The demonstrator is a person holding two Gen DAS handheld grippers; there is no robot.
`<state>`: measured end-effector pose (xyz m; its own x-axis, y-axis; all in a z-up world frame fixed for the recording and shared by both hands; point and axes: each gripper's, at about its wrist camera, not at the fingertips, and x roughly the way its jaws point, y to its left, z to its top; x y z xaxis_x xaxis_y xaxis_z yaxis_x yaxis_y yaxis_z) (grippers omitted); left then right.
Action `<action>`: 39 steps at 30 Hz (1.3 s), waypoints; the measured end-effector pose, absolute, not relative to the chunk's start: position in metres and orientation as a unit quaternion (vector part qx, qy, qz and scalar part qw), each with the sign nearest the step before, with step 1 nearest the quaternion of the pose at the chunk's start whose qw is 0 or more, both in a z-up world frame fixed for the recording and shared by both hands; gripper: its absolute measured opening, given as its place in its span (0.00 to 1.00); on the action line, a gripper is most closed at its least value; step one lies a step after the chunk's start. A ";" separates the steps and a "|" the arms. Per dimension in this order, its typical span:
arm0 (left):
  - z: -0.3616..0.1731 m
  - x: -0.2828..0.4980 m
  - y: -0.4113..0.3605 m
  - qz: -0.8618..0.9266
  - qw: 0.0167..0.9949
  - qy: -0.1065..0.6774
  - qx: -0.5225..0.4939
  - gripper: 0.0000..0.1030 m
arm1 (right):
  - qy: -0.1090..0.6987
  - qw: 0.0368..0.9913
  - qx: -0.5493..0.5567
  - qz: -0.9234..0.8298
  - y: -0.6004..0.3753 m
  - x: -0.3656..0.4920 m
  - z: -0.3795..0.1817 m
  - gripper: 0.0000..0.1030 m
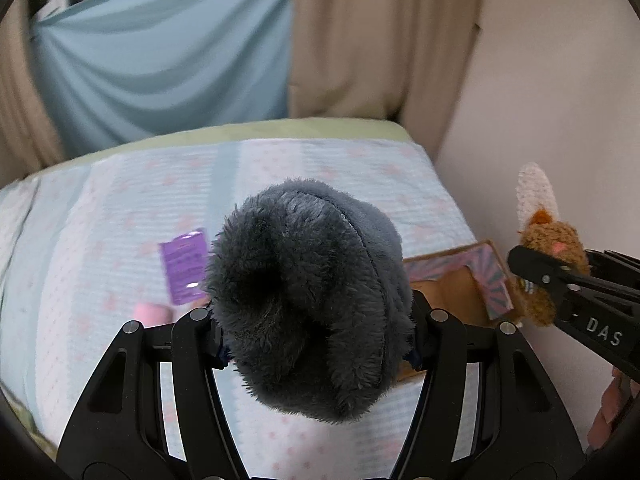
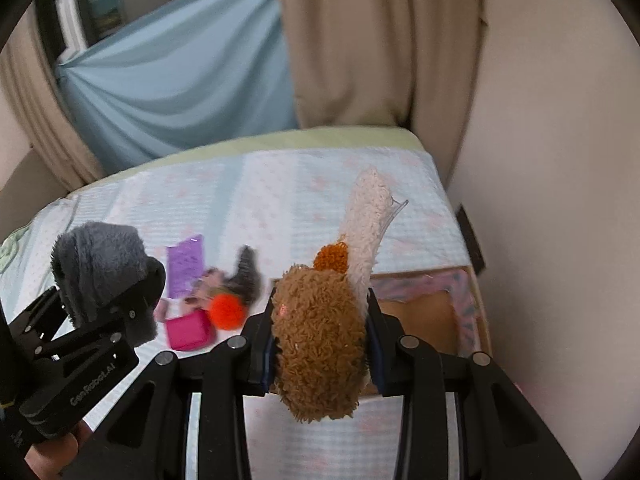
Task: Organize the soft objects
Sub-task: 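Carry both items into the cardboard box and open both tools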
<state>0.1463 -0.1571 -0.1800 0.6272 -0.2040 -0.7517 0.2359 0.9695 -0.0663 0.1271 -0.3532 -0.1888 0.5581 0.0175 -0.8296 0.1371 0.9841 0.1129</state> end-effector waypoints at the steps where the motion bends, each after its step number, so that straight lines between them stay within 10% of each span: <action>1: -0.182 0.148 -0.169 -0.130 0.900 0.416 0.024 0.56 | 0.473 0.876 0.086 -0.039 -0.363 0.129 -0.194 0.32; 29: -0.425 0.220 -0.353 -0.168 0.740 0.635 0.145 0.56 | 0.665 0.725 0.173 -0.042 -0.493 0.208 -0.438 0.32; 31: -0.429 0.221 -0.354 -0.167 0.736 0.639 0.148 0.69 | 0.668 0.721 0.180 -0.035 -0.492 0.210 -0.442 0.33; 34: -0.432 0.222 -0.354 -0.171 0.737 0.638 0.143 0.96 | 0.665 0.722 0.188 -0.025 -0.491 0.215 -0.446 0.65; 35: -0.431 0.221 -0.355 -0.170 0.740 0.634 0.147 0.97 | 0.667 0.722 0.185 -0.025 -0.491 0.216 -0.447 0.91; 39: -0.424 0.212 -0.360 -0.174 0.748 0.616 0.174 0.97 | 0.676 0.716 0.174 -0.010 -0.482 0.219 -0.451 0.99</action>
<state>0.2124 -0.3602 -0.4243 0.1793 -0.0458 -0.9827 0.4759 0.8783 0.0459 0.2190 -0.4818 -0.4511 0.0859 0.2214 -0.9714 0.2501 0.9390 0.2361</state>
